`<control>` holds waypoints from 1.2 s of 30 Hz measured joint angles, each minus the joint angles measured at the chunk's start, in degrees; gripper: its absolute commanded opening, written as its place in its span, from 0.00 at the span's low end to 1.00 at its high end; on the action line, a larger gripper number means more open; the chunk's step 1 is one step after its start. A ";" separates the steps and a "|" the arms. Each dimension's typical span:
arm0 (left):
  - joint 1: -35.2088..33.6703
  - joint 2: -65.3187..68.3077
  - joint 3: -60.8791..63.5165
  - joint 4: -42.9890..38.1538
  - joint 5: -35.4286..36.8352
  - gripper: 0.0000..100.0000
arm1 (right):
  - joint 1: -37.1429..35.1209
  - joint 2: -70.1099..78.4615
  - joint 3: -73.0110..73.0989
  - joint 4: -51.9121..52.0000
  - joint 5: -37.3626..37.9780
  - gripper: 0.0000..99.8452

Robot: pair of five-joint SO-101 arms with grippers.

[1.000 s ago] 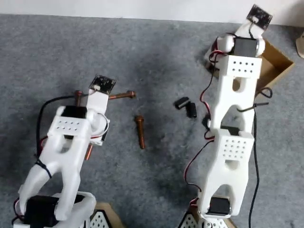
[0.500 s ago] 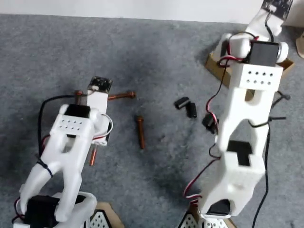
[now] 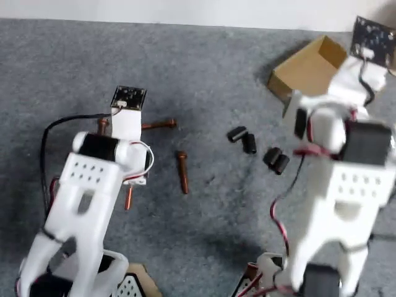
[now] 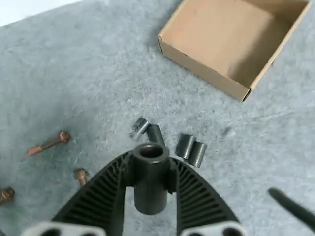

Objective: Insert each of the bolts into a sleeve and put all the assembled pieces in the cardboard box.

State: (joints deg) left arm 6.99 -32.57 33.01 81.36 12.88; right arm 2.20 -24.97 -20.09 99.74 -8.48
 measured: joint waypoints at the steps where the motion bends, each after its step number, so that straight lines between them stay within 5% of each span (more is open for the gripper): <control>1: 0.79 -1.85 0.00 0.00 0.53 0.01 | 0.00 -2.37 1.93 -0.35 0.88 0.00; 20: 2.02 -12.66 7.56 -18.81 1.05 0.01 | 0.00 -48.09 60.84 -28.31 5.98 0.00; 36: 3.34 -12.66 7.56 -24.62 6.42 0.01 | -0.09 -79.03 78.24 -32.79 5.01 0.00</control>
State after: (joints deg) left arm 10.33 -45.23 40.57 56.75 19.30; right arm 2.11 -104.00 58.15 66.95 -3.47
